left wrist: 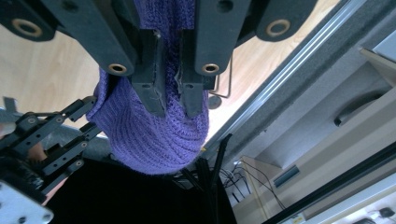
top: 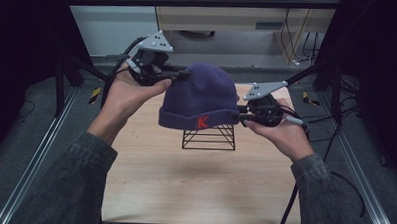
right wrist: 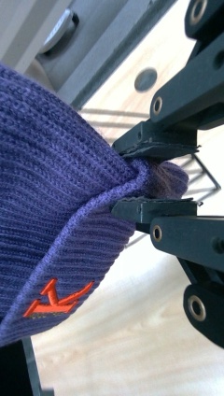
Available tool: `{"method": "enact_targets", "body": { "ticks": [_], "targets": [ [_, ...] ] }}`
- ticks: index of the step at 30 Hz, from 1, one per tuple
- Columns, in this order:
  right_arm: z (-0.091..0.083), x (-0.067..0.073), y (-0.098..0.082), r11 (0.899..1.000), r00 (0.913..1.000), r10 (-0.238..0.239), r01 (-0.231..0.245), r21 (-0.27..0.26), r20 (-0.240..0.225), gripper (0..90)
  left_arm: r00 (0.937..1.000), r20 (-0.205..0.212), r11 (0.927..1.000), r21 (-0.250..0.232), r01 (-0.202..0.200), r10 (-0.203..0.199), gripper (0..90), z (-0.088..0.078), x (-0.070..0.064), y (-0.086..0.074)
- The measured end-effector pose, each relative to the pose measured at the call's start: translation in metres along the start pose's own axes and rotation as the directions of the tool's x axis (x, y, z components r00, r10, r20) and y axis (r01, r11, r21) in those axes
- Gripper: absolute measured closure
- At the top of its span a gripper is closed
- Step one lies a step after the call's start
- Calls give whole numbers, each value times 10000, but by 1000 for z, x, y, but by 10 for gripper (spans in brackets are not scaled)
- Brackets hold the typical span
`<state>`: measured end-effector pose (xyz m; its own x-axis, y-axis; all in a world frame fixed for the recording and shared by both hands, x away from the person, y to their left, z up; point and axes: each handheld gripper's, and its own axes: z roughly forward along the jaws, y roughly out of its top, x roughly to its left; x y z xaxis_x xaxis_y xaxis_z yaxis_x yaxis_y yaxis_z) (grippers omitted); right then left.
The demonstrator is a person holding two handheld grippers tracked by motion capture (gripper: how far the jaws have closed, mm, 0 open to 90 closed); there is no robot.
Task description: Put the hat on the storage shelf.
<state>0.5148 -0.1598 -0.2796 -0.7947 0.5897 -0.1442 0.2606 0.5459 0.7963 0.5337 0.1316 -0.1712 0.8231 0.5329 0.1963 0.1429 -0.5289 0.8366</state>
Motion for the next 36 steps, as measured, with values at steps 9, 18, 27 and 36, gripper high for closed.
{"method": "enact_targets", "body": {
  "ticks": [9, 18, 27, 36],
  "targets": [
    [24, -34, 4, 9994, 9983, 48, -68, 344, 575, 719, 9993, -272, 9976, 647, -252, 270, 817, 48, 18, 11],
    [27, -51, 4, 9981, 9945, 610, -610, -32, 851, 720, 9991, -402, 9994, 333, 129, -115, 817, 56, 34, 13],
    [27, -54, -3, 9969, 9918, 731, -756, 202, 1044, 721, 9989, -444, 9984, 561, -115, 140, 816, 70, 28, 16],
    [32, -53, -21, 9947, 9922, 863, -908, 478, 901, 721, 9993, -346, 9965, 830, -133, 162, 815, 84, 23, 2]
  ]
}}
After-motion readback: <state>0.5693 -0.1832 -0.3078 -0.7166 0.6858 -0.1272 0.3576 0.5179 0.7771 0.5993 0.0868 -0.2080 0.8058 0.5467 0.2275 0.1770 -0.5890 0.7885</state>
